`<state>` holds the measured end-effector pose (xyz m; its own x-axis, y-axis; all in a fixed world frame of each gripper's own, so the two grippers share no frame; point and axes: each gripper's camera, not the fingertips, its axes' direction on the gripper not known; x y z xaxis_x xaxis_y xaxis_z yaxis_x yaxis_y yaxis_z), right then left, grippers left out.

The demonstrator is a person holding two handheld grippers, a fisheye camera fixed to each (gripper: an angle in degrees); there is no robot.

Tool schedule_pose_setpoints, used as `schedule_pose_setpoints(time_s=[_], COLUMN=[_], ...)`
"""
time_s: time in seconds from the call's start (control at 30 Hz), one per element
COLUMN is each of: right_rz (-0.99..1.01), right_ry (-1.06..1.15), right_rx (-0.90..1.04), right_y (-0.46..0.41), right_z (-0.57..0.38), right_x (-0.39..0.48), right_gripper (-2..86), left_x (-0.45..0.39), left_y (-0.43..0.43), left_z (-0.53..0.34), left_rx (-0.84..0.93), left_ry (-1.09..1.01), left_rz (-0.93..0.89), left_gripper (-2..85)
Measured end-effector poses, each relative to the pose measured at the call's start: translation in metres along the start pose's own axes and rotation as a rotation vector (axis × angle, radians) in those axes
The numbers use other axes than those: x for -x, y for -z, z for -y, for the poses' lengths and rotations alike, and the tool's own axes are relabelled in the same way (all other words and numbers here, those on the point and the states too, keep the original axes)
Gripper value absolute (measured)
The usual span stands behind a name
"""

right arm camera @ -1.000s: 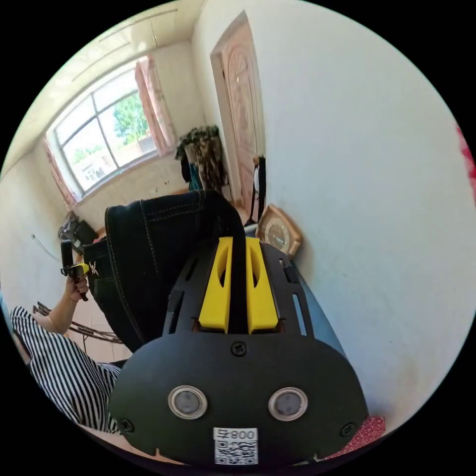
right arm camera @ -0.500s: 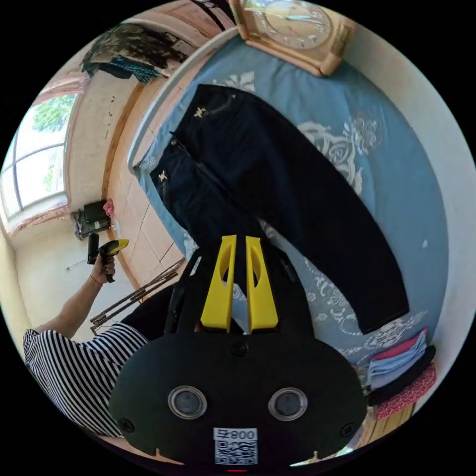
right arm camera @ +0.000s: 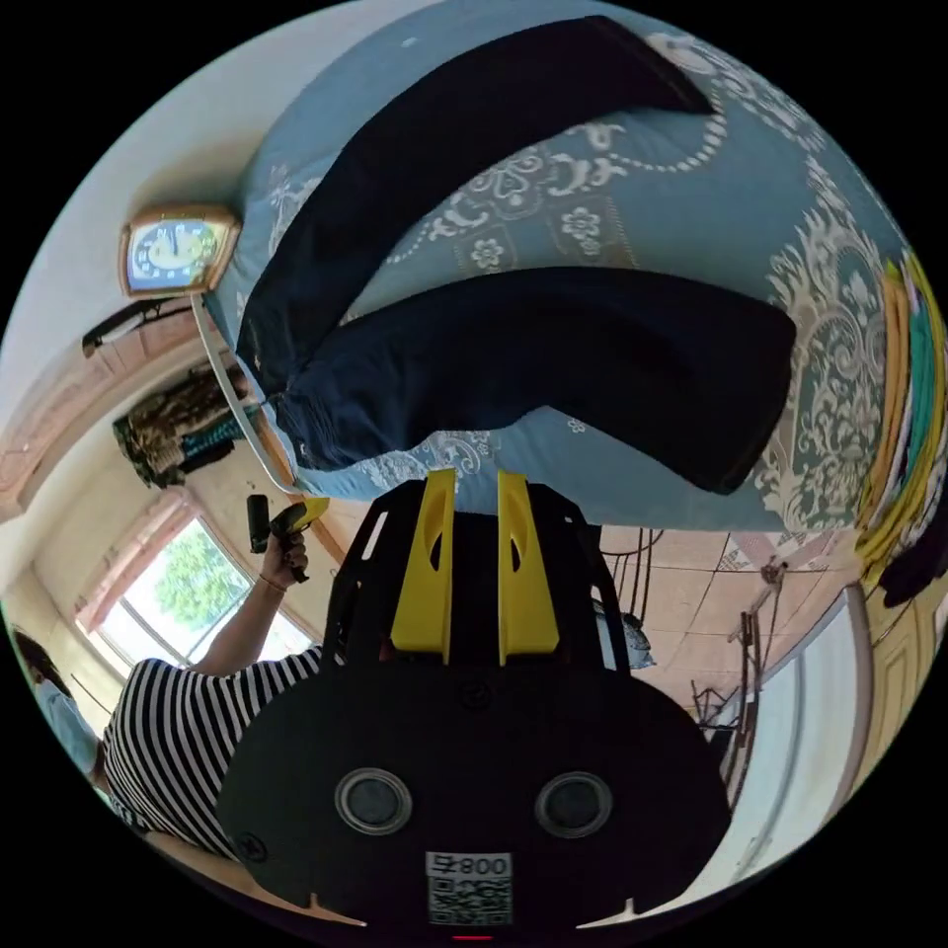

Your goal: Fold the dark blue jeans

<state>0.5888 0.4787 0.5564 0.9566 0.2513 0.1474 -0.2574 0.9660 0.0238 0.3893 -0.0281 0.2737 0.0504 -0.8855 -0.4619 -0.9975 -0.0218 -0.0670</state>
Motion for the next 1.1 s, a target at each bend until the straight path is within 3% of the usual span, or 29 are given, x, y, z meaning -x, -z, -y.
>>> schedule_pose_setpoints(time_s=[0.13, 0.27, 0.7, 0.9, 1.1], right_rz=[0.052, 0.129, 0.200, 0.183, 0.137], right_ry=[-0.227, -0.392, -0.378, -0.301, -0.259], right_rx=[-0.157, -0.270, -0.201, -0.188, -0.265], right_y=[0.042, 0.072, 0.096, 0.128, 0.161], right_z=[-0.022, -0.025, 0.045, 0.054, 0.041], right_x=[-0.086, -0.165, -0.256, -0.273, -0.276], right_gripper=[8.0, 9.1, 8.4, 7.0, 6.8], left_x=[-0.014, -0.030, -0.078, -0.158, -0.293], left_y=[-0.017, -0.025, -0.085, -0.121, -0.223], left_z=[0.046, 0.092, 0.254, 0.313, 0.374], left_rx=[0.118, 0.109, 0.054, 0.199, 0.445], left_ry=[0.055, 0.107, 0.195, -0.138, -0.759], left_rz=[0.039, 0.042, 0.001, 0.170, 0.390], left_gripper=[8.1, 9.1, 9.7, 8.7, 11.5])
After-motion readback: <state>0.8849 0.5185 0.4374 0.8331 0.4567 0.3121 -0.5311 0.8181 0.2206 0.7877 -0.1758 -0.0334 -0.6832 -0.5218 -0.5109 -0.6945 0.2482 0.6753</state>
